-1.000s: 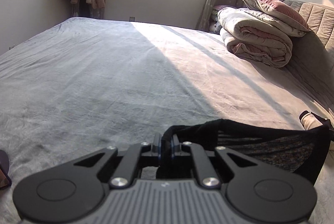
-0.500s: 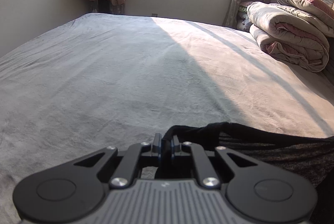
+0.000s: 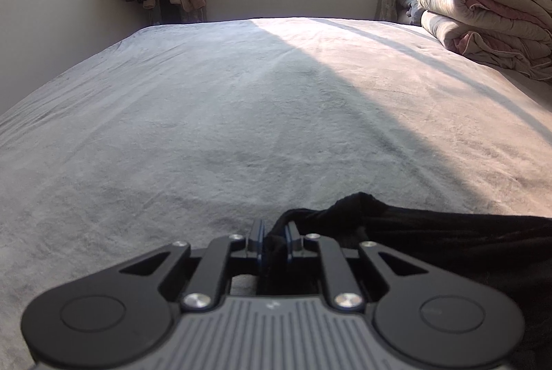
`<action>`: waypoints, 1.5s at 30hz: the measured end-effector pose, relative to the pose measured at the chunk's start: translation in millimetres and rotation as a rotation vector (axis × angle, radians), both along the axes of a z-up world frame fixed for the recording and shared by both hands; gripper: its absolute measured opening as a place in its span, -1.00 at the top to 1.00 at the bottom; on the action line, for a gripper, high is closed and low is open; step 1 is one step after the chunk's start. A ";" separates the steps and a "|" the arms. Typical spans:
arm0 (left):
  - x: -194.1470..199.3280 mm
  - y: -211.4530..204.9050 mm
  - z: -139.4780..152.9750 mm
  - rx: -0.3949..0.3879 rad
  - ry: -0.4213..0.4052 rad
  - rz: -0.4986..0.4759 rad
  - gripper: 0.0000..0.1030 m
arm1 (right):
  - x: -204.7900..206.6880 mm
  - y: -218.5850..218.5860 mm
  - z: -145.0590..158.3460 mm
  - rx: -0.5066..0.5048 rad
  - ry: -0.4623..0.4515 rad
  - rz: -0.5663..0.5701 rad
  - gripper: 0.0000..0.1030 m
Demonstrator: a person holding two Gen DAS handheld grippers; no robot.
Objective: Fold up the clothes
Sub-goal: 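Stretch the black garment hem between both grippers and lay it flat, then open both grippers and release the black T-shirt onto the bed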
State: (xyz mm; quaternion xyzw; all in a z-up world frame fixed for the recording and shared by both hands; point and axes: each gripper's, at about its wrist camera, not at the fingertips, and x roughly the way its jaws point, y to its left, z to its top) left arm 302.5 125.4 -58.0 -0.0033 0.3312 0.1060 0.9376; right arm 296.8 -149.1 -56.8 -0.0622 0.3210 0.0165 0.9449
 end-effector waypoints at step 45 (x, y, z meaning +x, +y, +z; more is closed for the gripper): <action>-256.5 31.0 -4.9 -0.649 0.070 -0.055 0.45 | -237.0 37.3 3.4 0.463 0.235 0.217 0.25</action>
